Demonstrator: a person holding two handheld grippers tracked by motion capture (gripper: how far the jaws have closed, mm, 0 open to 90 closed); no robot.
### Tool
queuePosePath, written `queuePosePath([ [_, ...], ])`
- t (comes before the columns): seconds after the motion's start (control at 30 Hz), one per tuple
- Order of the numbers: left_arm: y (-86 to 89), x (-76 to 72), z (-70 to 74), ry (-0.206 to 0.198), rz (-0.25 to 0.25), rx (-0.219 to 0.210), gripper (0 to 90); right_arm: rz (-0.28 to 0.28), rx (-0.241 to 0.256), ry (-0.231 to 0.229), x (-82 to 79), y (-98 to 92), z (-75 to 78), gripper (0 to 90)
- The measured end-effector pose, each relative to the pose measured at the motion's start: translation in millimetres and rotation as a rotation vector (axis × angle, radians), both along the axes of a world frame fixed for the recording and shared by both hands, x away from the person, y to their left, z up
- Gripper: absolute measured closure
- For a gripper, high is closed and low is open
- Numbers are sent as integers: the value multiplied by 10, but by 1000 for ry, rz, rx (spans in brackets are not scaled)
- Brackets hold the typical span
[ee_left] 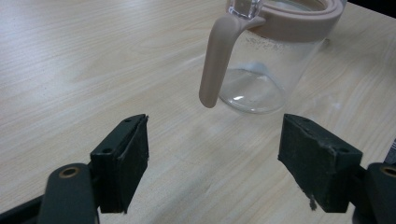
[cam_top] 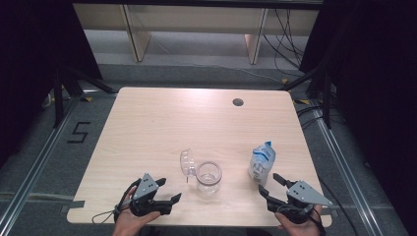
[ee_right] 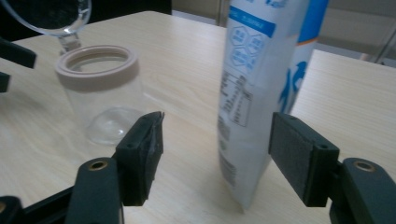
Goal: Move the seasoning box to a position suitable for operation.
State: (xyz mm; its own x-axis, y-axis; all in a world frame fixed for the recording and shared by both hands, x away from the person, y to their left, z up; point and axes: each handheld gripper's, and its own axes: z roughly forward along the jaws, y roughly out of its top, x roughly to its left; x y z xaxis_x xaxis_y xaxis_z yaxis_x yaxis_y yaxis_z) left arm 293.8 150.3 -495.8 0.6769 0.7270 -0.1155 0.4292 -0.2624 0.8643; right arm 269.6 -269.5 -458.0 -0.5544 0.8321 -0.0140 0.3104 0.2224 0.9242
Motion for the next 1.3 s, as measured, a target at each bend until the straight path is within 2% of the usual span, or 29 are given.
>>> queuePosePath([
  [0.07, 3, 2, -1, 1, -2, 4, 241, -26, -12, -11, 21, -23, -7, 300],
  [0.1, -3, -2, 0, 5, 4, 3, 241, -28, 4, 3, 38, -22, -19, 291],
  [0.2, 1, -3, 2, 2, 0, 10, 241, -48, -7, -6, 88, -50, -42, 253],
  [0.23, 0, -2, 2, 2, 0, 11, 241, -51, 5, 0, 97, -48, -50, 246],
  [0.3, 0, -1, 1, 3, 0, 11, 241, -70, -8, -10, 119, -53, -57, 220],
  [0.33, 0, -1, 1, 3, -1, 13, 241, -92, 7, 17, 111, -37, -59, 209],
  [0.37, 1, -2, 1, 3, -1, 13, 240, -73, -19, -20, 154, -56, -69, 202],
  [0.4, 1, -2, 1, 2, 0, 12, 240, -68, -6, -1, 158, -45, -74, 197],
  [0.47, -3, -2, -2, 2, 3, 7, 241, -94, 2, 15, 161, -28, -88, 184],
  [0.5, -1, -2, -2, 2, 2, 8, 241, -75, 7, -7, 201, -37, -107, 181],
  [0.53, -3, -3, -4, 4, 3, 3, 241, -82, -9, 0, 204, -38, -106, 180],
  [0.57, -1, -3, -2, 2, 5, 5, 241, -98, 3, 14, 203, -22, -117, 180],
  [0.63, 5, -5, 0, 9, 6, 8, 241, -84, -4, -2, 246, -33, -130, 173],
  [0.7, -5, -5, -2, 11, 12, -3, 241, -98, 7, 23, 245, -7, -141, 170],
  [0.73, -3, -3, -1, 6, 9, 2, 240, -78, -14, -10, 274, -22, -146, 170],
  [0.77, -2, -3, -1, 1, 3, 5, 241, -72, 8, 10, 273, -7, -147, 169],
  [0.83, -7, -6, -4, 10, 10, -3, 240, -77, 6, -4, 287, -8, -153, 163],
  [0.87, 1, 0, 0, 2, 4, 7, 241, -87, -11, -21, 295, -19, -151, 162],
  [0.9, -4, -4, -3, 11, 12, -3, 241, -84, 0, -6, 297, -15, -154, 161],
  [0.93, 7, -2, 1, 11, 8, 11, 240, -75, 15, 10, 301, -10, -155, 160],
  [0.97, -4, -4, -2, 11, 14, -3, 241, -84, 8, 3, 304, -11, -158, 159],
  [1.0, -5, -4, -1, 11, 14, -4, 241, -96, 22, 8, 301, 6, -170, 159],
  [1.03, -7, -3, -1, 11, 15, -6, 241, -75, 1, 5, 322, -13, -164, 159],
  [1.07, -1, 0, 2, 11, 11, 3, 241, -84, -1, -22, 339, -6, -177, 158],
  [1.1, -4, 0, 2, 11, 12, 2, 241, -76, 19, 8, 337, 7, -178, 158],
  [1.17, 1, 9, 4, 2, 2, 9, 241, -80, 6, -8, 348, 14, -179, 158],
  [1.27, 0, 15, 5, 4, 2, 3, 241, -72, 13, -9, 386, 25, -197, 158],
  [1.3, -7, 13, 1, 13, 10, -9, 240, -87, 14, 2, 378, 36, -197, 158],
])
